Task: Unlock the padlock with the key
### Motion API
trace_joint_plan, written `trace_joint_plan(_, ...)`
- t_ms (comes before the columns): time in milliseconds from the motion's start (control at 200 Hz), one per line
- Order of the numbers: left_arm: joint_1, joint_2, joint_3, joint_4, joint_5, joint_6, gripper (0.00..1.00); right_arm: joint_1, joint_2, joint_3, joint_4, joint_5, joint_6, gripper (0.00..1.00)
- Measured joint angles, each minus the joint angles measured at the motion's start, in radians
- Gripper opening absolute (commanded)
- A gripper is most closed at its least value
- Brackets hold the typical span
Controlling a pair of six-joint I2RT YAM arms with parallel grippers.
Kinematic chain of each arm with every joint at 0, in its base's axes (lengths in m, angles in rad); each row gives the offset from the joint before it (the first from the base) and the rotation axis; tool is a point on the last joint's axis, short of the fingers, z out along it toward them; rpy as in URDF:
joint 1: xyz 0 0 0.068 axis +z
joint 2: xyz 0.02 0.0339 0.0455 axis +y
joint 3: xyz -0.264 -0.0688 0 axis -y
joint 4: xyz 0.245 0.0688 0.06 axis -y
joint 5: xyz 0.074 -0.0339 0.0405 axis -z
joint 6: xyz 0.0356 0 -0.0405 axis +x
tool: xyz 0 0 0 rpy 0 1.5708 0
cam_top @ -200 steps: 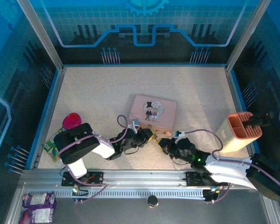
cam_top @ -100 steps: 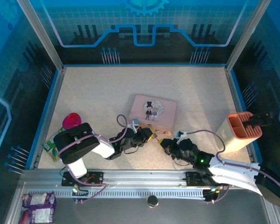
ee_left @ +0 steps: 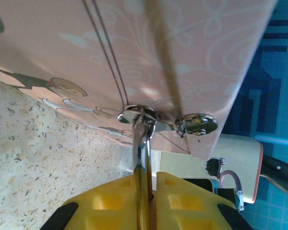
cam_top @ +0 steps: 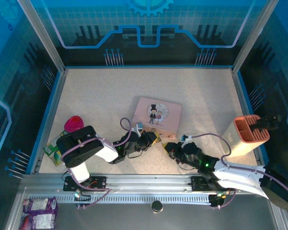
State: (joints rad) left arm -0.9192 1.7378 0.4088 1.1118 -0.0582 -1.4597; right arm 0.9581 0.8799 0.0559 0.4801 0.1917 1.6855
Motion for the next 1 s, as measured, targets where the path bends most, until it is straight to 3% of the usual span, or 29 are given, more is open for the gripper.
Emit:
trace_joint_plan(285, 0.002, 0.0, 0.0, -0.001, -0.001, 0.003, 0.0, 0.011, 0.076, 0.0, 0.073, 0.003, 0.0, 0.0)
trace_joint_plan(1001, -0.004, -0.008, 0.0, -0.008, -0.008, 0.011, 0.0, 0.011, 0.063, 0.017, 0.045, 0.019, 0.009, 0.0)
